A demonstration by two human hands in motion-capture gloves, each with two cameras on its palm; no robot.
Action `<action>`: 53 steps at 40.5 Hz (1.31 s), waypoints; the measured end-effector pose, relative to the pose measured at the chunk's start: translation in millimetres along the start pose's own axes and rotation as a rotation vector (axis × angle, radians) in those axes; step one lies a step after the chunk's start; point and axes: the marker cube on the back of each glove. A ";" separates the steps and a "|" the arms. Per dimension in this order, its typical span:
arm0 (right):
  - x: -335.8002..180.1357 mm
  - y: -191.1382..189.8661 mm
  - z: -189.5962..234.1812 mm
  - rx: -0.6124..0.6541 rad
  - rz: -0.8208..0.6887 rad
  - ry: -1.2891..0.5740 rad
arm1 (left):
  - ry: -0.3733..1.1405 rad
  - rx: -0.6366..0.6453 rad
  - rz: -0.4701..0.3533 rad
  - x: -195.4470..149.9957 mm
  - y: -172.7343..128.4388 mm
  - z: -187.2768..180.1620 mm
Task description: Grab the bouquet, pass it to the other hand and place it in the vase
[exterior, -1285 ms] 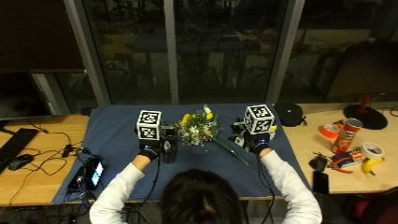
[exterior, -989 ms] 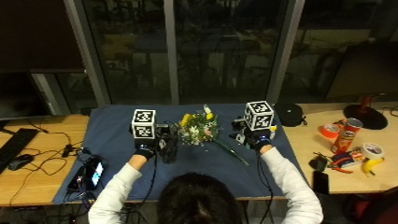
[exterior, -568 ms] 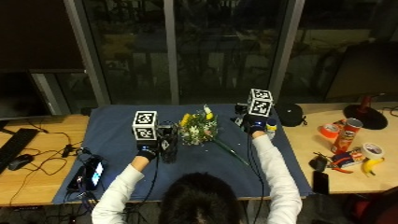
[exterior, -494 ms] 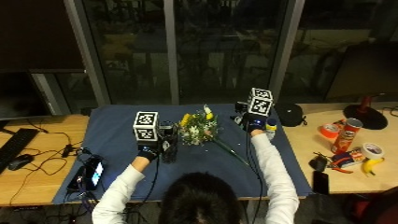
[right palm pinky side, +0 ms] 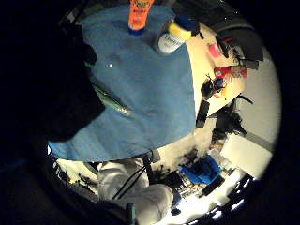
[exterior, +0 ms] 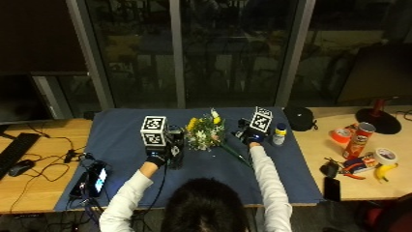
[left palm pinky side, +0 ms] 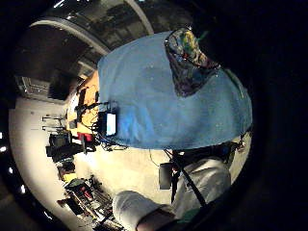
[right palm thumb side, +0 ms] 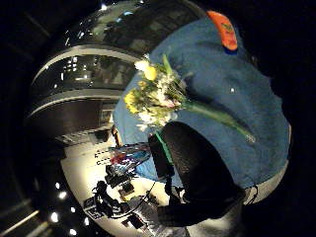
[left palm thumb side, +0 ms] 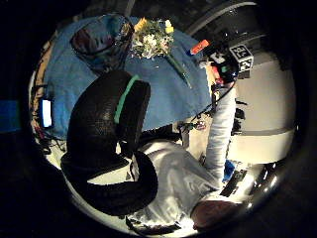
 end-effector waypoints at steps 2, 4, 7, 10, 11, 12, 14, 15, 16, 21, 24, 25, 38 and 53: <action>0.5 -1.5 5.3 0.124 -0.056 0.010 | 0.011 -0.002 0.008 1.3 0.6 0.6; 3.8 1.0 18.0 0.108 -0.058 0.020 | 0.019 0.002 0.017 3.3 1.7 0.0; 9.6 -7.4 37.7 0.104 -0.043 0.040 | 0.020 0.004 0.021 4.9 1.8 0.4; 13.1 -14.4 56.6 0.099 -0.051 0.061 | 0.016 0.001 0.018 4.9 -0.3 2.9; 14.5 -15.0 62.8 0.084 -0.047 0.072 | 0.015 0.000 0.017 4.9 -1.0 3.6; 16.2 -16.0 68.5 0.072 -0.038 0.085 | 0.015 0.000 0.017 5.1 -1.6 4.3; 20.0 -20.4 78.6 0.060 -0.017 0.111 | 0.015 -0.004 0.018 5.3 -2.5 5.6; 21.8 -23.2 83.2 0.056 -0.009 0.121 | 0.015 -0.006 0.019 5.4 -2.7 6.0; 23.4 -25.6 87.6 0.050 -0.003 0.127 | 0.016 -0.007 0.022 5.6 -2.5 6.2; 29.7 -28.7 106.8 -0.016 0.021 0.141 | 0.016 -0.011 0.021 5.9 -1.5 5.5; 33.3 -29.7 115.5 -0.026 0.054 0.152 | 0.016 -0.013 0.019 5.9 -1.6 5.3; 33.7 -28.6 119.6 -0.047 0.056 0.156 | 0.017 -0.013 0.022 6.4 -1.1 4.5; 28.9 -30.4 139.2 0.009 0.086 0.222 | -0.003 -0.024 0.032 9.7 -0.3 5.9; 12.4 -21.9 136.4 0.044 -0.046 0.241 | -0.041 -0.044 0.019 8.3 5.4 5.8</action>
